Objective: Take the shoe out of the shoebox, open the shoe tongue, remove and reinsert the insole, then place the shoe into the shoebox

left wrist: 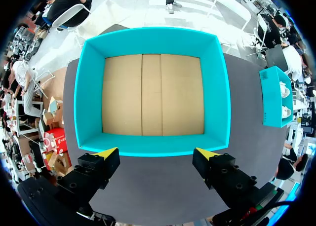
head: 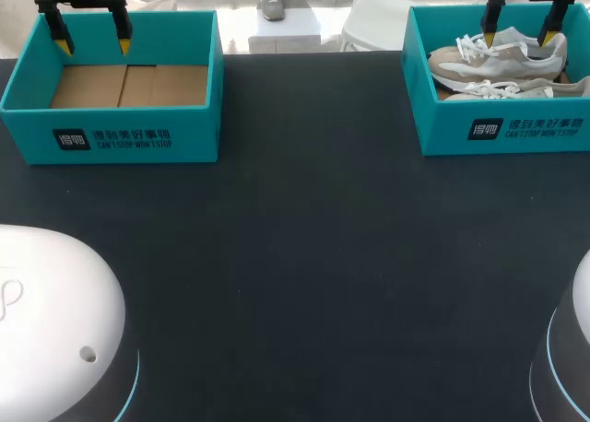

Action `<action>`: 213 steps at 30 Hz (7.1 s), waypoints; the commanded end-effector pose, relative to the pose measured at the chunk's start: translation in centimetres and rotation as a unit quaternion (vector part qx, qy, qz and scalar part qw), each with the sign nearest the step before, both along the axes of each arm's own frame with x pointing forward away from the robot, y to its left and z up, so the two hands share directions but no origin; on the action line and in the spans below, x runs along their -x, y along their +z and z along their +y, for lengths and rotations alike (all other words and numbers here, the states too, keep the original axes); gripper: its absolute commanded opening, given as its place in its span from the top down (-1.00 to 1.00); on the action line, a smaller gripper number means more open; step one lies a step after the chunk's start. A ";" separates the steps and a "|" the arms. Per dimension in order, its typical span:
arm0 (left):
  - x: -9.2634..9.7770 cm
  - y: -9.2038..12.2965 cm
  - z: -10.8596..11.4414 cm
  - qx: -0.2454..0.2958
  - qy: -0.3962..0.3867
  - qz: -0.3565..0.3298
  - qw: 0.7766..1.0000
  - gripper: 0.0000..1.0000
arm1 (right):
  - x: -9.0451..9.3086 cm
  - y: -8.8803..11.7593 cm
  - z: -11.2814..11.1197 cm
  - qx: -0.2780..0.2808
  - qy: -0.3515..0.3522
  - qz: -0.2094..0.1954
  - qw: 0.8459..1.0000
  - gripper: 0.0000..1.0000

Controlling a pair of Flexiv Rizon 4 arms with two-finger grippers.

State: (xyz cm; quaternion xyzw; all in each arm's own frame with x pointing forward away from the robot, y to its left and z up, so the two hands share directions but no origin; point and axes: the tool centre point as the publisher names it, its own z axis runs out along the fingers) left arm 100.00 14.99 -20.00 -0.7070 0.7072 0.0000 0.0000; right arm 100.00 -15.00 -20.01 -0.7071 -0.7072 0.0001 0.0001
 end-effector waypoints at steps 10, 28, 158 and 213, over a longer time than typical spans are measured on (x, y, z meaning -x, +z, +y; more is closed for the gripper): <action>0.0 0.0 0.0 0.000 0.000 0.000 1.000 -1.00 | 0.0 0.0 0.0 0.000 0.000 0.000 1.000 -1.00; 0.0 0.0 0.0 0.000 0.000 0.000 1.000 -1.00 | 0.0 0.0 0.0 0.000 0.000 0.000 1.000 -1.00; 0.0 0.0 0.0 0.000 0.000 0.000 1.000 -1.00 | -1.9 4.3 -17.1 0.147 -0.137 -0.064 0.977 1.00; 0.0 0.0 0.0 0.000 0.000 0.000 1.000 -1.00 | 17.6 5.0 12.5 0.130 -0.065 -0.049 0.988 1.00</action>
